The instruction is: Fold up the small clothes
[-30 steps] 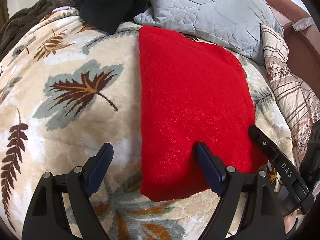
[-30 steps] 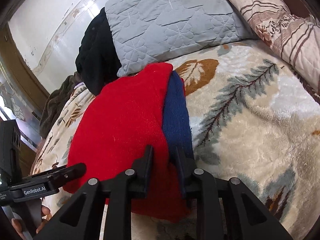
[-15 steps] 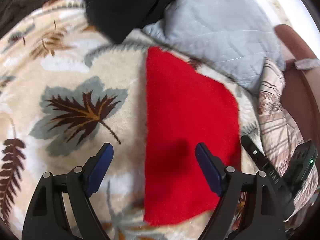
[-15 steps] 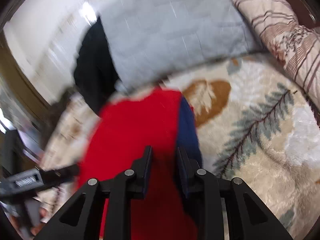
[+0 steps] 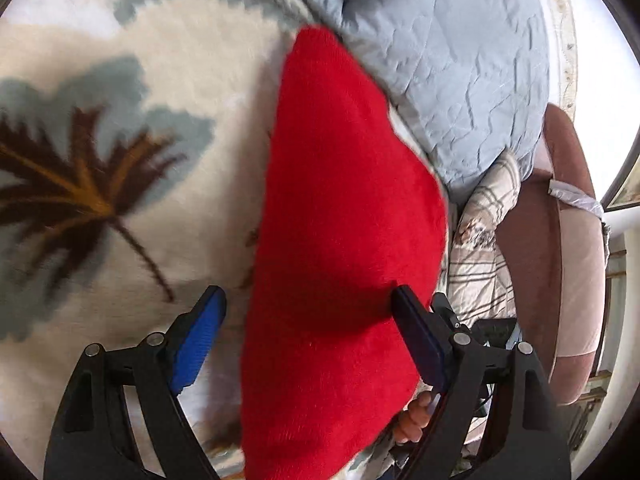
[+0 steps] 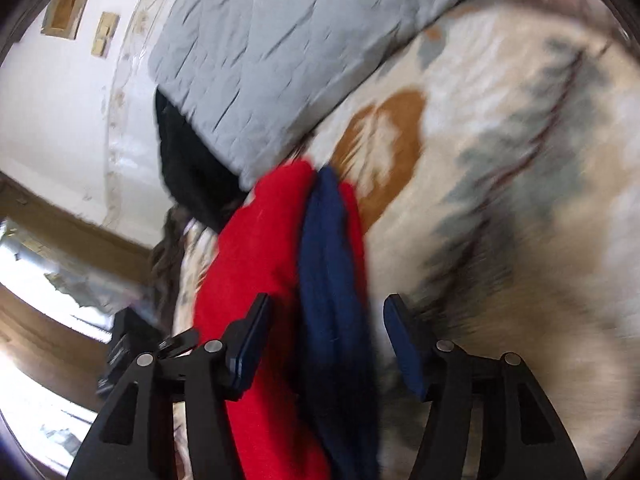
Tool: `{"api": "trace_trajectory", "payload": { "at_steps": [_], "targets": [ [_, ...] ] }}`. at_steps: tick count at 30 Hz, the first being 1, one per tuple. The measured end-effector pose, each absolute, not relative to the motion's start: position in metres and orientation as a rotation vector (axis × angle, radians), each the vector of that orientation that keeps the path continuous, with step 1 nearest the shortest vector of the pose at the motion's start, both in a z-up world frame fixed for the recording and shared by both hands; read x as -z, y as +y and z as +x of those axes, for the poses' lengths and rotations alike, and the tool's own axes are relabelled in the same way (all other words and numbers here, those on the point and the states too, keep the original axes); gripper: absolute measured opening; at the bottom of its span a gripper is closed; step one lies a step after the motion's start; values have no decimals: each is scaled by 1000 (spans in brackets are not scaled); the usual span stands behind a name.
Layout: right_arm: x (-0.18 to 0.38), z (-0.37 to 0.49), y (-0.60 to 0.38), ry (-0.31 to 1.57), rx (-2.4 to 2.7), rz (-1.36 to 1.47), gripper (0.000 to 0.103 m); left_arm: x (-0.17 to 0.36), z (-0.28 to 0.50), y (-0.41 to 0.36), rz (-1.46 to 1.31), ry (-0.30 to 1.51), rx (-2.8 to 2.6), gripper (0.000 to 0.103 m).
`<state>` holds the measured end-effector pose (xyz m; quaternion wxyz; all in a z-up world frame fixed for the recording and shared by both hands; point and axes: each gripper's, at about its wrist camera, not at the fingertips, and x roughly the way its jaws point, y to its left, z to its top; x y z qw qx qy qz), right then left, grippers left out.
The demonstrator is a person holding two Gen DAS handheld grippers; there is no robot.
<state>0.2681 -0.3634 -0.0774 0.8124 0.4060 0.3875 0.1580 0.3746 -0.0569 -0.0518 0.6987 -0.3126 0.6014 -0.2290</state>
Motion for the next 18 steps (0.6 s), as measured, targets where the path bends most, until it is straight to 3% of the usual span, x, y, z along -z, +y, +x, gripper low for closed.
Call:
{"api": "trace_trajectory", "payload": {
  "at_steps": [1, 3, 7, 10, 11, 12, 14, 18],
  "targets": [
    [78, 271, -357, 825, -369, 862, 65, 52, 374, -60, -693, 1331, 517, 86],
    [74, 276, -348, 812, -408, 848, 84, 50, 377, -67, -701, 1323, 541, 87],
    [67, 286, -329, 846, -381, 757, 88, 53, 380, -76, -705, 1338, 516, 88],
    [64, 284, -321, 871, -322, 685, 64, 49, 379, -79, -681, 1328, 483, 87],
    [62, 282, -323, 867, -309, 674, 50, 48, 378, -79, -676, 1320, 473, 81],
    [61, 281, -324, 860, -307, 672, 42, 47, 376, -79, -667, 1308, 465, 77],
    [54, 274, -325, 838, -301, 643, 38, 44, 373, -78, -649, 1293, 464, 63],
    [40, 263, -319, 796, -293, 638, 37, 37, 368, -70, -644, 1275, 503, 51]
  ]
}}
